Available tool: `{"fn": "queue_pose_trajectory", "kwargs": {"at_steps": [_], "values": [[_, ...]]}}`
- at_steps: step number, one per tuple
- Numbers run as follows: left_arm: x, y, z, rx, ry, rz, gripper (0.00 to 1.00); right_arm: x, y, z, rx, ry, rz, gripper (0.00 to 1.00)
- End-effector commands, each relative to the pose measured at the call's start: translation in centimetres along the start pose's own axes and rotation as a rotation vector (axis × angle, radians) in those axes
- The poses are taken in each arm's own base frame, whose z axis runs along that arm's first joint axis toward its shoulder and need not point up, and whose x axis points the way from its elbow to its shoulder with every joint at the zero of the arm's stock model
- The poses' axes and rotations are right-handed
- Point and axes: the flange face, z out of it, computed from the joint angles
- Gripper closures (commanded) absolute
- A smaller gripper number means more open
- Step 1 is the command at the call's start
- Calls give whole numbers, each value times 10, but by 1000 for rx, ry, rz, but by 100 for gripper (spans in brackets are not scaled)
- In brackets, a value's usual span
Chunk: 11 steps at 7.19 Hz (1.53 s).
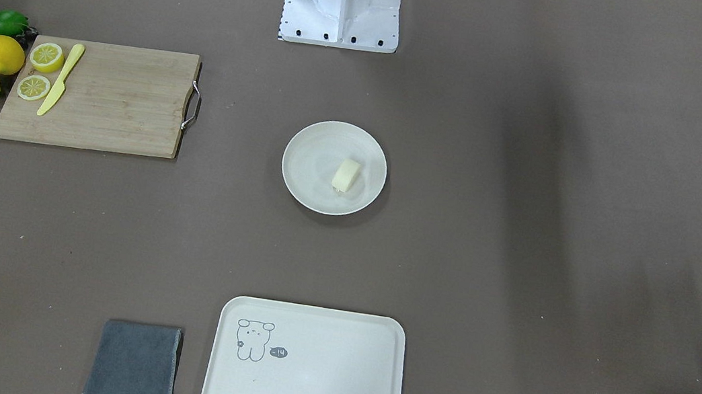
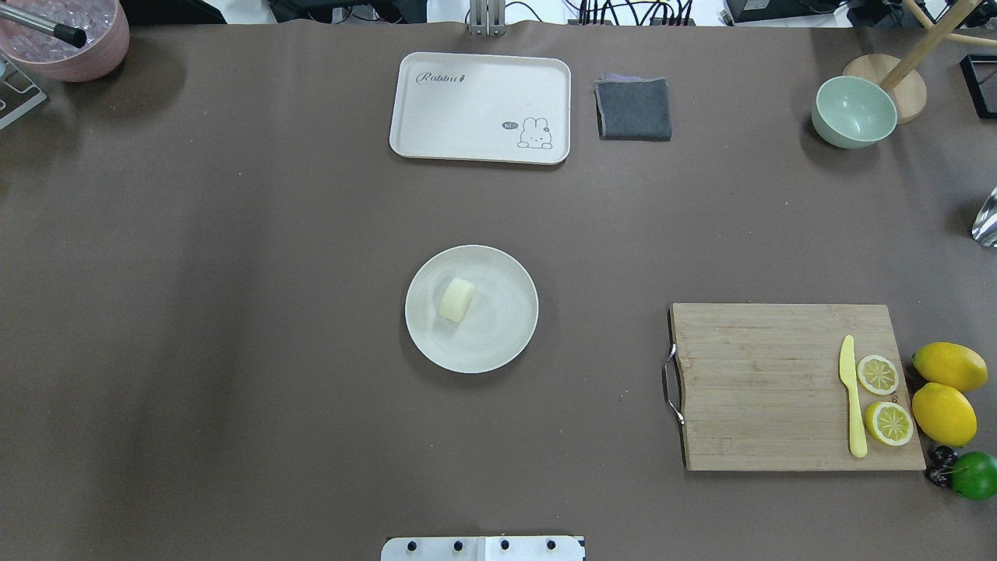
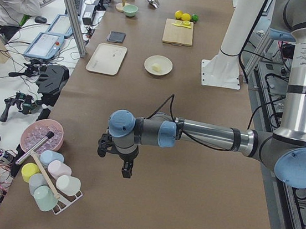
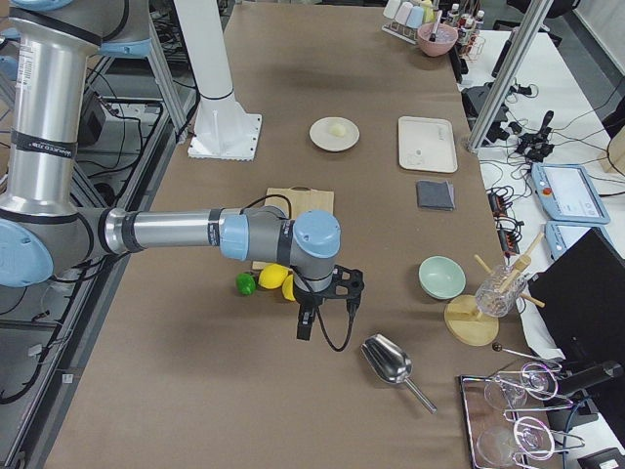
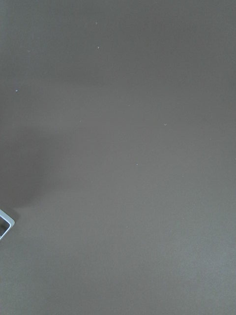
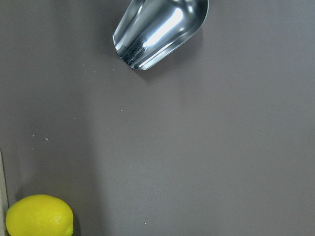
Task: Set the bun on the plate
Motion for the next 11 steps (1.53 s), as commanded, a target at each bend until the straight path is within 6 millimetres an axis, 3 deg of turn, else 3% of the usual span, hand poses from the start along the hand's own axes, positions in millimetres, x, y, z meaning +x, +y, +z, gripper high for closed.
{"fn": "queue_pose_trajectory", "kwargs": {"at_steps": [1, 11], "values": [[0, 1, 0, 0, -2, 0, 2, 3, 2, 2, -5, 12, -91, 0], [2, 7, -8, 18, -14, 11, 2, 6, 6, 6, -15, 12, -87, 0]]}}
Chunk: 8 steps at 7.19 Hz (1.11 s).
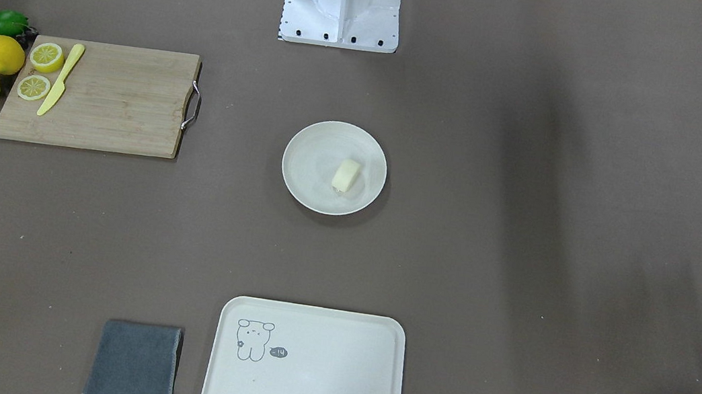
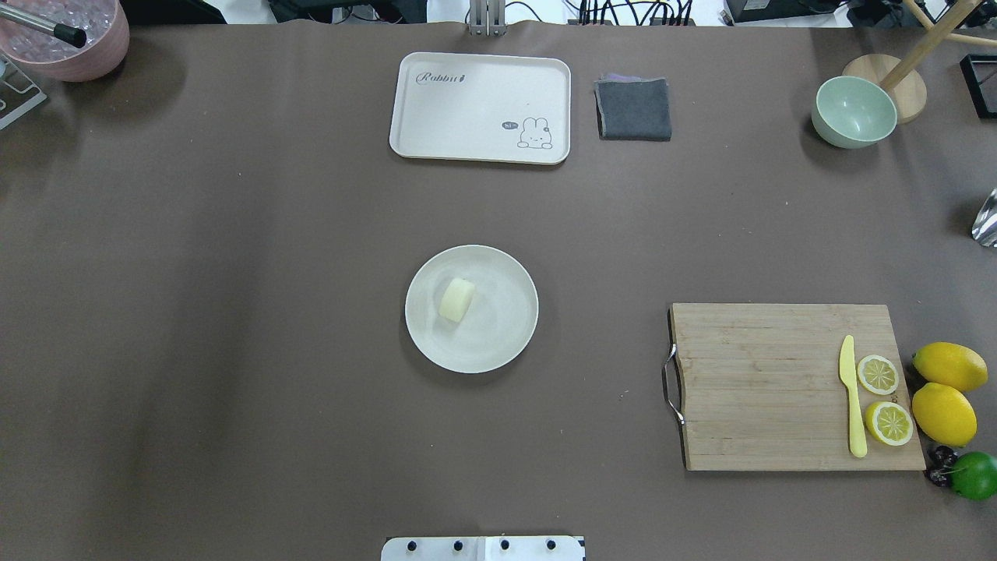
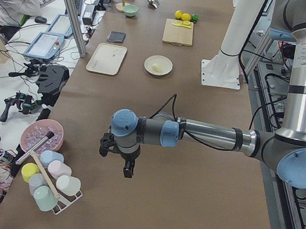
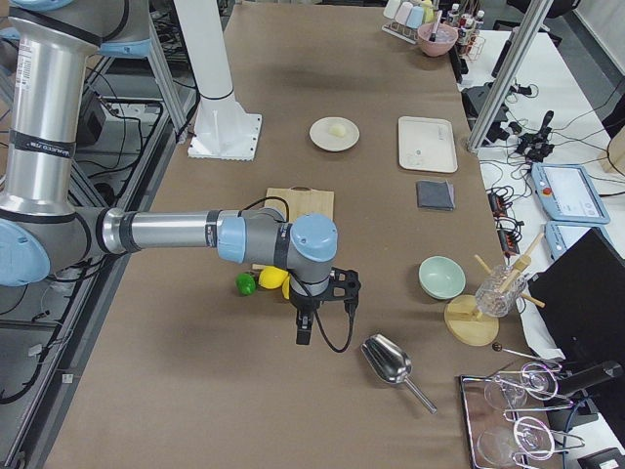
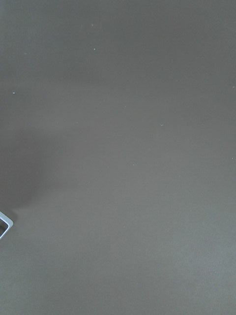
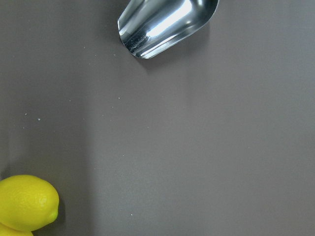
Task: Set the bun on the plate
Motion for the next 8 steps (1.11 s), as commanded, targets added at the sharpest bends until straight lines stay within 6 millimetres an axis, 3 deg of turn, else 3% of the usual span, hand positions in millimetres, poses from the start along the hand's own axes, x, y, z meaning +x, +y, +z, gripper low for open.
{"fn": "queue_pose_trajectory", "kwargs": {"at_steps": [1, 8], "values": [[0, -1, -8, 16, -46, 9, 2, 0, 0, 0, 0, 0, 0, 0], [2, -1, -11, 22, -64, 15, 2, -1, 0, 1, -1, -8, -1, 0]]}}
